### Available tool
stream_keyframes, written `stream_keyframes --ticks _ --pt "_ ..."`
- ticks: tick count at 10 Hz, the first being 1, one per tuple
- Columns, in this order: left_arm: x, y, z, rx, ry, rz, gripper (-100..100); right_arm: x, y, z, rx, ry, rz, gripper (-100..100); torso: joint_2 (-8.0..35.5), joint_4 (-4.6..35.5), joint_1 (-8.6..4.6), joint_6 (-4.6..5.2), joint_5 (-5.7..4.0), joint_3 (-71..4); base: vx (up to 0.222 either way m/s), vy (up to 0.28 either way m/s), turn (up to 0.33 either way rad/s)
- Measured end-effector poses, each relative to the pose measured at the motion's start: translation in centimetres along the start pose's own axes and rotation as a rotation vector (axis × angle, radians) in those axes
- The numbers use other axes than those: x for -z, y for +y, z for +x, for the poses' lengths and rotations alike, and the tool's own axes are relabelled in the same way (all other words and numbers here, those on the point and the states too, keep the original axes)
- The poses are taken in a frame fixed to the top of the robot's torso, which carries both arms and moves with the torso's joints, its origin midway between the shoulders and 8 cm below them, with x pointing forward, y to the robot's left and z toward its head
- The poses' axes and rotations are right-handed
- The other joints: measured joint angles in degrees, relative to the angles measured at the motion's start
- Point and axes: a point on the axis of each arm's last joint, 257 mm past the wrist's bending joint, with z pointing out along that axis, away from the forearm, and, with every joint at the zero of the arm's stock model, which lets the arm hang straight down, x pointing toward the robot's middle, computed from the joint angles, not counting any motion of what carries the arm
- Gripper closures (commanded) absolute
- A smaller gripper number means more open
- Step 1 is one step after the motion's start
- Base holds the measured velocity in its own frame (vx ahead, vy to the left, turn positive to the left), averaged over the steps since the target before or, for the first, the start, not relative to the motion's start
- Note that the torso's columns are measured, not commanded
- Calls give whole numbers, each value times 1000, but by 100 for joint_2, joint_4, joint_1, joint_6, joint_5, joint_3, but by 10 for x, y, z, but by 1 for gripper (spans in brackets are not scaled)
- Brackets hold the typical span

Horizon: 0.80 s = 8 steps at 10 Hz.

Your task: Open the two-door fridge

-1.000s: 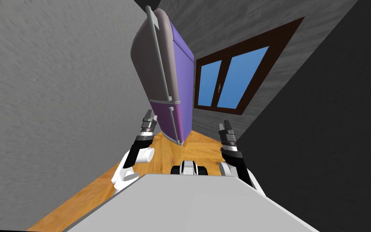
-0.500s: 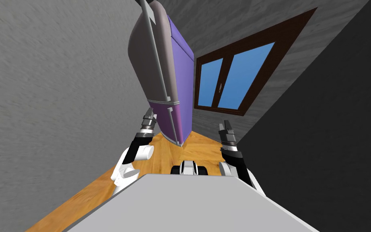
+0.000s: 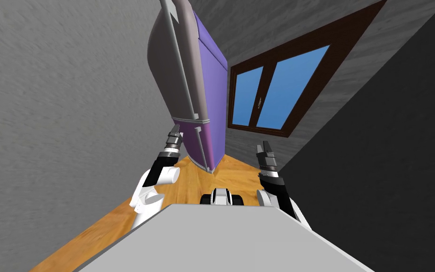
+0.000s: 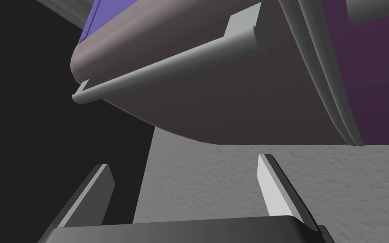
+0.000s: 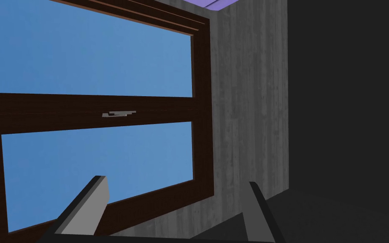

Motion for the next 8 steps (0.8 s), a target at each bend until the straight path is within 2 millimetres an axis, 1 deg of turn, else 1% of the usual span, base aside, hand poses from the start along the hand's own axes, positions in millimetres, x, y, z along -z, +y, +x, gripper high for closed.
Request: stream_keyframes --ticks 8 --pt "-19 11 -11 -68 -24 -103 -100 0 0 0 0 0 0 0 4 1 -1 0 -1 2 68 -31 15"
